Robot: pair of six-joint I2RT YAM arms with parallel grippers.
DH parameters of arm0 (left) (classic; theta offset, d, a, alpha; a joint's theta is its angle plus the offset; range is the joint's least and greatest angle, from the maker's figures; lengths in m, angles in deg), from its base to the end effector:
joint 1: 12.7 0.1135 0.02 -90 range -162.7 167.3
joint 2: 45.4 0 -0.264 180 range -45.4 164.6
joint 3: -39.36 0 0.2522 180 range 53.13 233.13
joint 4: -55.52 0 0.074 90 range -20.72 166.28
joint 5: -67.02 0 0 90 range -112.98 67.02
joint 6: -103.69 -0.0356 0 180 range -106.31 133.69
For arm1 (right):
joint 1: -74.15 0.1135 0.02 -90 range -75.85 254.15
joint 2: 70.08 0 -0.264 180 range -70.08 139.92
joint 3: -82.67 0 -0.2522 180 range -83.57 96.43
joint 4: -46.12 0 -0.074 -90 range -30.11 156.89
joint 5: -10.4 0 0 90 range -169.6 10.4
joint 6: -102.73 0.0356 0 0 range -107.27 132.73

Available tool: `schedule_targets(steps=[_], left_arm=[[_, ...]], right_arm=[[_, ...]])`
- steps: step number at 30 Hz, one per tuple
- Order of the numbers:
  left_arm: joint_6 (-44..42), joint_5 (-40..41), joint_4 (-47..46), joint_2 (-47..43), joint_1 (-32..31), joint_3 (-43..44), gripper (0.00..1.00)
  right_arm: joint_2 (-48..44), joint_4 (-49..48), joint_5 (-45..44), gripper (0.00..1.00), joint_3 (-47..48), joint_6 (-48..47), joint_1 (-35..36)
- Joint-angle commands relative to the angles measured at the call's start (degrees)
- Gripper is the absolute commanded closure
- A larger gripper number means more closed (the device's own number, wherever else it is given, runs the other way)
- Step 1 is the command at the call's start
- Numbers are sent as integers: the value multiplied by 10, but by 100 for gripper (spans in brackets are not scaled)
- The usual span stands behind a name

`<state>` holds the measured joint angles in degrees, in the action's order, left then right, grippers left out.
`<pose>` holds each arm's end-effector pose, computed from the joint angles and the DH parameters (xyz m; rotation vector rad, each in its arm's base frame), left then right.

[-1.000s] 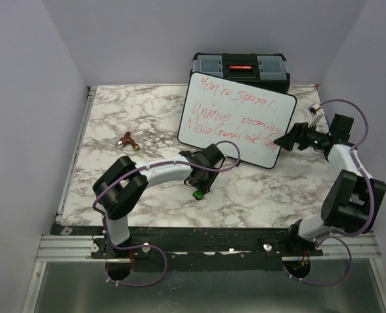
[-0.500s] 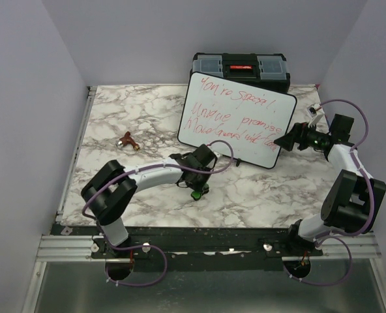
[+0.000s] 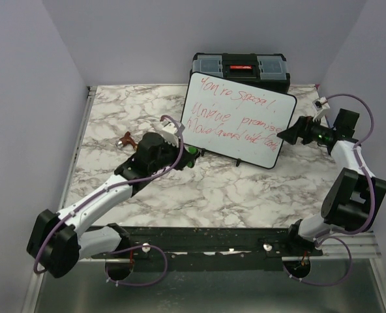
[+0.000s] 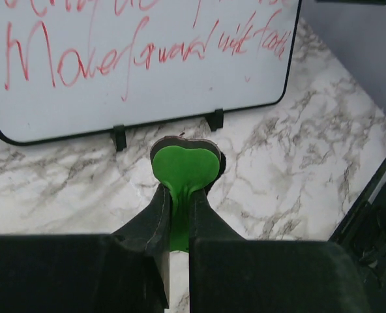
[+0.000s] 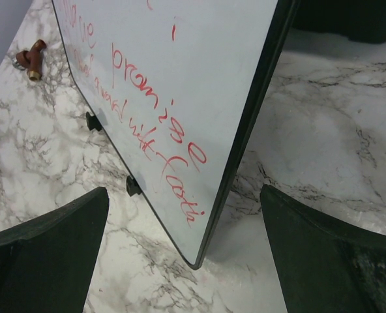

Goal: Erase the whiteboard
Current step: Pick up the whiteboard eraser from the center of the board, then pick up the whiteboard from the whiteboard stand.

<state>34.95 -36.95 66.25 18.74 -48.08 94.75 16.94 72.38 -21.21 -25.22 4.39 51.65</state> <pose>0.2041 -0.1555 0.2765 0.4172 1.9610 -0.8853 0.3070 -0.0943 0.2513 -0.2507 1.9976 0.8156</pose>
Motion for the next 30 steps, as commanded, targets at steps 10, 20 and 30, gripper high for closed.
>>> schedule_targets(steps=[10, 20, 30], left_arm=[[42, -10, -324, -28, 62, -32, 100], [77, -50, -346, 26, 81, -8, 100], [102, -95, -375, 98, 96, 36, 100]], right_arm=[[110, -109, 63, 14, 35, 82, 12], [159, -189, 145, 30, 46, 106, 26], [163, -565, 154, 33, -20, 432, 26]])
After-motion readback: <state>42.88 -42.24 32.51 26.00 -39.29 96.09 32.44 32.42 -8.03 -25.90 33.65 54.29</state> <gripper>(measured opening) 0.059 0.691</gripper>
